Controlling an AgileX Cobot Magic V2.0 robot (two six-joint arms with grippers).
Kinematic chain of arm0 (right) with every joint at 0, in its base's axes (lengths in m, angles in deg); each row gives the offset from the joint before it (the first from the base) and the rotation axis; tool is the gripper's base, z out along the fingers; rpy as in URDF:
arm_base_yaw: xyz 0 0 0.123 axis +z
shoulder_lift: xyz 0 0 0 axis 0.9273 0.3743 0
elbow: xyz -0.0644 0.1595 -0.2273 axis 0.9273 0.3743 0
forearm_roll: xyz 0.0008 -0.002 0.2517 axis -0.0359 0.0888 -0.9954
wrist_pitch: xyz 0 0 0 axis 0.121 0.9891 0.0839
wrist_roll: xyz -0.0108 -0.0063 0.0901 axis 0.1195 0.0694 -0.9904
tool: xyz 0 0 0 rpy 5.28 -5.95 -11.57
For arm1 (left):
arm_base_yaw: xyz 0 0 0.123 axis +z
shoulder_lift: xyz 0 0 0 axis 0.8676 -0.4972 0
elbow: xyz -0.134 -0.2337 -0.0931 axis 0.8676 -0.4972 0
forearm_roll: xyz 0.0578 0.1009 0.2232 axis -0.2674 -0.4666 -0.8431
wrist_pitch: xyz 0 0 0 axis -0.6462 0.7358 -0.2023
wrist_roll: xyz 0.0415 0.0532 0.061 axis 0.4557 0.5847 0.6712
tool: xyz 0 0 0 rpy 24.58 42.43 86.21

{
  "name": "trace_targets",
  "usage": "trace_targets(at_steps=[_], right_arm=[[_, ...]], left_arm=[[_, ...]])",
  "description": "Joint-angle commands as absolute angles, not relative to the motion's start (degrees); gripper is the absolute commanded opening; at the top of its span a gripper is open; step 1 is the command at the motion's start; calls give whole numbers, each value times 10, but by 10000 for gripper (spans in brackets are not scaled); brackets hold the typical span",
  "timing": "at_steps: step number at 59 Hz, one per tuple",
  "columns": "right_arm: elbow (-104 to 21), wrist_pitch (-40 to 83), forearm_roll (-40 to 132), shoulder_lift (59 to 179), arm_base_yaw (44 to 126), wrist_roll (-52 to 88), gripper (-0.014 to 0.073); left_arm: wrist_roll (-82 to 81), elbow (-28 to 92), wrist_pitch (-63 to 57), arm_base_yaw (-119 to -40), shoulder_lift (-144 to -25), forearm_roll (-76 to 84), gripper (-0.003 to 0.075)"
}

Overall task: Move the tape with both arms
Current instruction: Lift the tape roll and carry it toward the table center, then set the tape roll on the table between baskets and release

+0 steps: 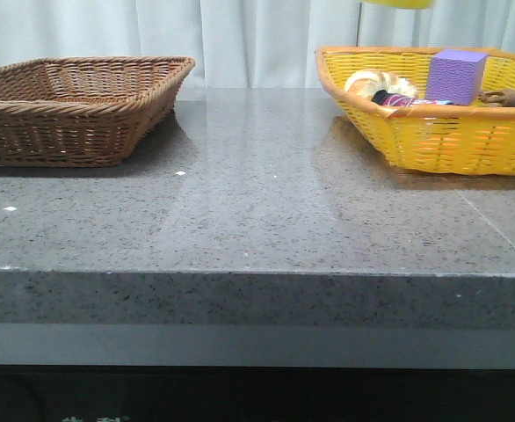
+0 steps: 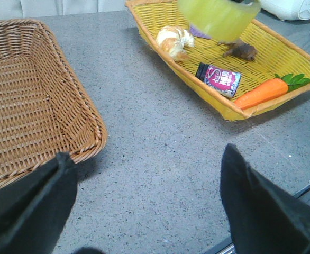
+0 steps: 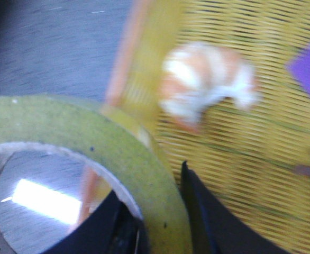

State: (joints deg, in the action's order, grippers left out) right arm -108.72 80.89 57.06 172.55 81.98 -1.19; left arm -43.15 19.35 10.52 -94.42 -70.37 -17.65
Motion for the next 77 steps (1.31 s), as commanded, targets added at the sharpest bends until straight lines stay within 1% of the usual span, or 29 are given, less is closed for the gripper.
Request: trace_targets(at_steps=[1, 9, 21, 40, 48, 52, 60, 63, 66, 77], right_arm=[[-1106, 831, 564, 1693, 863, 6, 130], [-1106, 831, 564, 1710, 923, 23, 130], [-1105, 842, 587, 1749, 976, 24, 130], [-1105, 842, 670, 1813, 988, 24, 131], [-1105, 843, 671, 1833, 988, 24, 139], [-1105, 844, 671, 1839, 988, 24, 175], [-1111, 844, 677, 1836, 988, 24, 353], [-1116, 846, 677, 1830, 988, 24, 402], [-1126, 851, 677, 1822, 988, 24, 423], [-1136, 849, 642, 1752, 985, 12, 423]], left_arm=[[-433, 214, 62, -950, -703, -171, 544], [-433, 214, 62, -950, -703, -171, 544], [-433, 214, 62, -950, -703, -171, 544], [-433, 214, 62, -950, -703, -171, 544], [-433, 214, 62, -950, -703, -171, 544], [-433, 214, 62, -950, -703, -171, 544], [-433, 214, 62, -950, -703, -171, 544], [-433, 214, 61, -950, -703, -171, 544], [-433, 214, 60, -950, -703, -171, 544], [-433, 214, 59, -950, -703, -171, 544]])
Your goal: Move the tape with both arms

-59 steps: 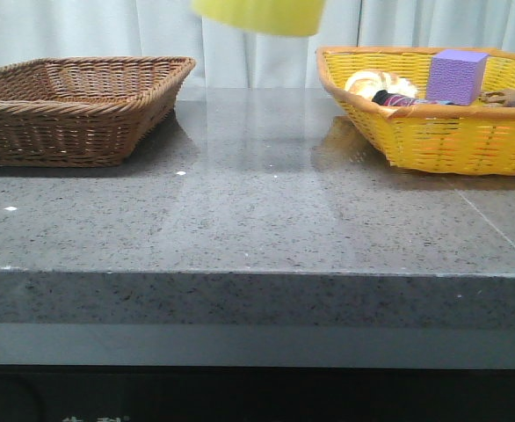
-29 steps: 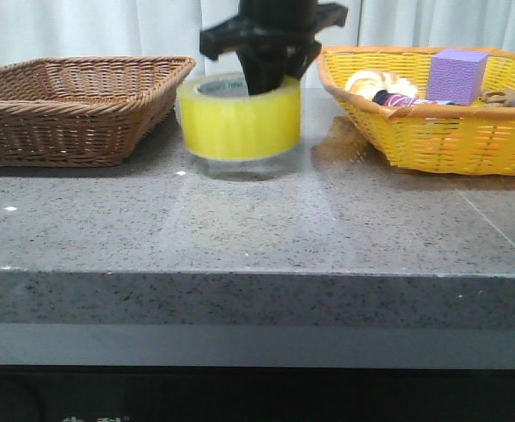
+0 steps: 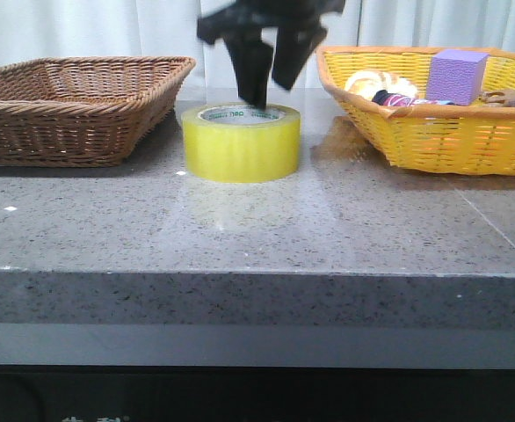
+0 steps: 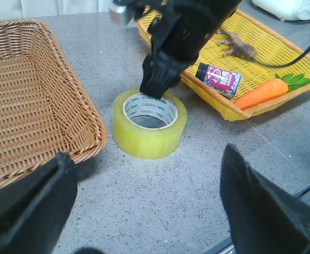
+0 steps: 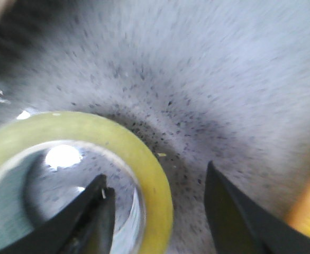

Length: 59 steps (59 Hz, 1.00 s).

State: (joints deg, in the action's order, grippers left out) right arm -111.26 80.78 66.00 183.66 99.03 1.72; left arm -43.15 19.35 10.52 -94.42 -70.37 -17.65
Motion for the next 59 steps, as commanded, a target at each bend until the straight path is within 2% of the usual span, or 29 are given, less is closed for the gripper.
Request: trace_targets(at_steps=[1, 10, 18, 59], right_arm=[[-1135, 848, 635, 1745, 984, 11, 423], [-1107, 822, 550, 1671, 960, 9, 423], [-1034, 774, 510, 1587, 944, 9, 423], [-400, 371, 504, 1134, 944, 10, 423]], left_arm=[[-433, 214, 59, -950, -703, -171, 544], [-433, 214, 58, -950, -703, -171, 544], [-433, 214, 58, -950, -703, -171, 544], [-433, 214, 58, -950, -703, -171, 544]])
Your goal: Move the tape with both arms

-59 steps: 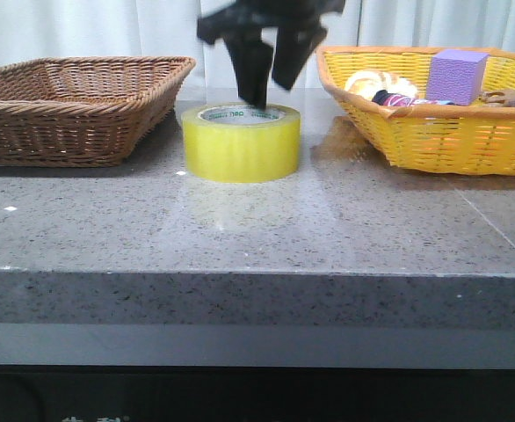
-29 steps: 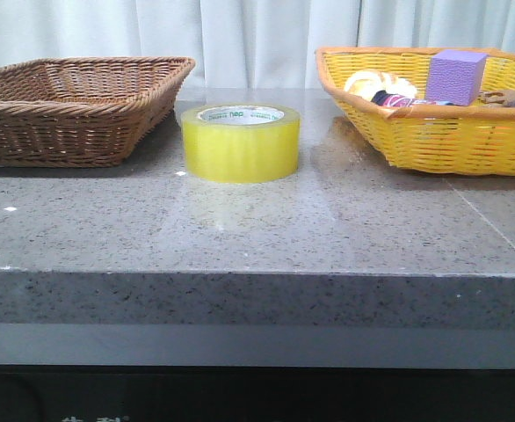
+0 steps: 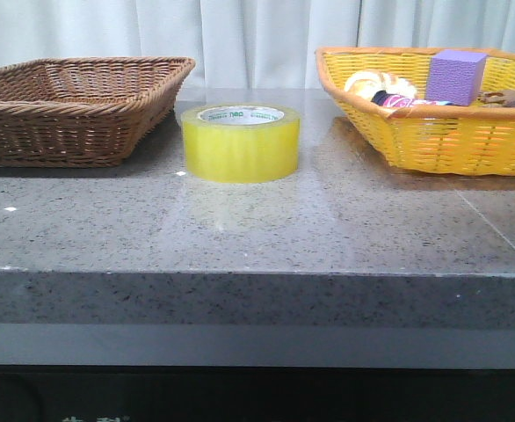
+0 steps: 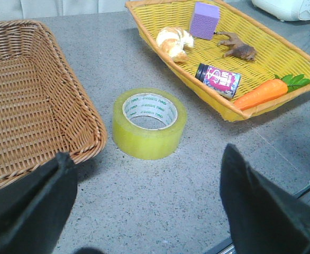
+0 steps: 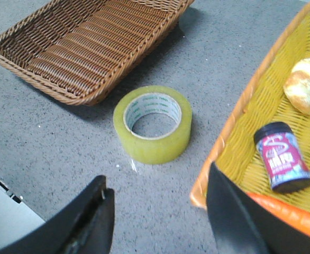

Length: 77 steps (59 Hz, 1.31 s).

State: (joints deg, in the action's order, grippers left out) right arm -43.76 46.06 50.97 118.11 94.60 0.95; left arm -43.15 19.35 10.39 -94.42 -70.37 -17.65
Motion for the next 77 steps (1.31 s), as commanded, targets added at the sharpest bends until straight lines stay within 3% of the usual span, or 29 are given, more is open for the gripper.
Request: trace_targets(at_steps=[1, 15, 28, 36, 51, 77], right_arm=[[-391, 365, 504, 1125, 944, 10, 423], [-279, 309, 504, 1041, 944, 10, 423], [-271, 323, 504, 1029, 944, 10, 423], [-271, 323, 504, 1029, 944, 10, 423], [-271, 323, 504, 1029, 944, 10, 423], [-271, 323, 504, 1029, 944, 10, 423]], left_arm=[[-433, 214, 58, -950, -703, -171, 544], [-433, 214, 58, -950, -703, -248, 544], [-429, 215, 48, -950, -703, -263, 544], [-373, 267, 107, -950, -728, -263, 544], [-179, 440, 282, -950, -873, -199, 551], [6, 664, 440, -950, -1145, -108, 550]])
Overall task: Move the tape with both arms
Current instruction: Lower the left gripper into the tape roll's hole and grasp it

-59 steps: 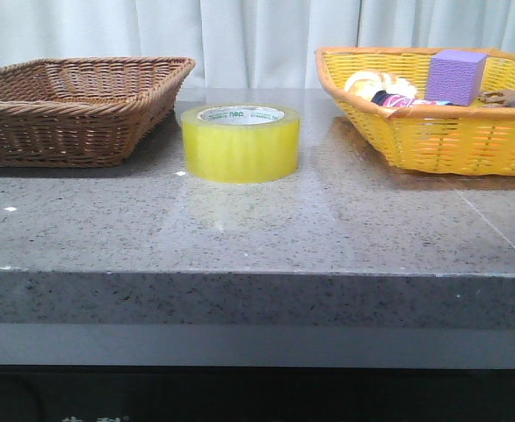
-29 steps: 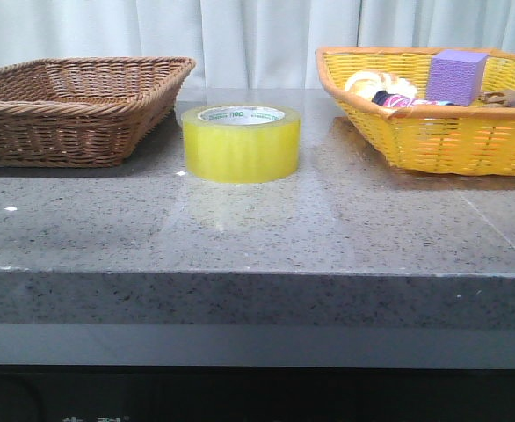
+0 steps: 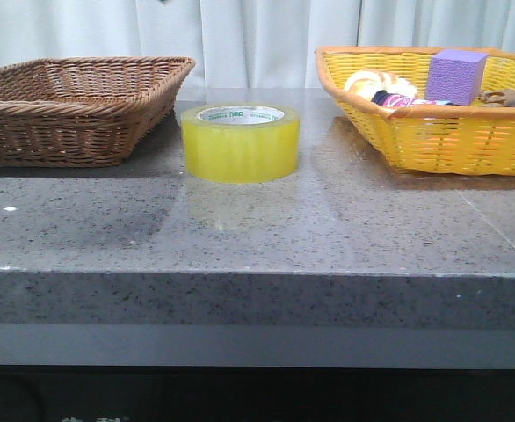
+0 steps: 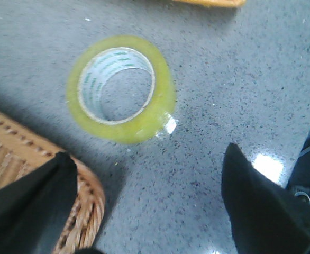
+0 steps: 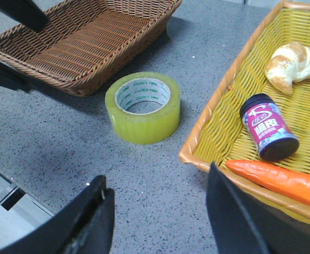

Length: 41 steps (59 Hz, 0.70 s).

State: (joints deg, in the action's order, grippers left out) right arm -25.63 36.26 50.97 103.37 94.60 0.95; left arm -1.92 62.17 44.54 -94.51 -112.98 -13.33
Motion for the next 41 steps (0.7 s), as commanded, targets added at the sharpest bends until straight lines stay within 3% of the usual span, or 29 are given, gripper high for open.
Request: trace_targets(at_steps=[1, 41], right_arm=[[-271, 323, 504, 1029, 944, 10, 423], [-271, 323, 504, 1029, 944, 10, 423]], left_arm=[[11, 670, 442, -950, -1152, -105, 550], [42, 835, 517, -971, -1381, -97, 547]])
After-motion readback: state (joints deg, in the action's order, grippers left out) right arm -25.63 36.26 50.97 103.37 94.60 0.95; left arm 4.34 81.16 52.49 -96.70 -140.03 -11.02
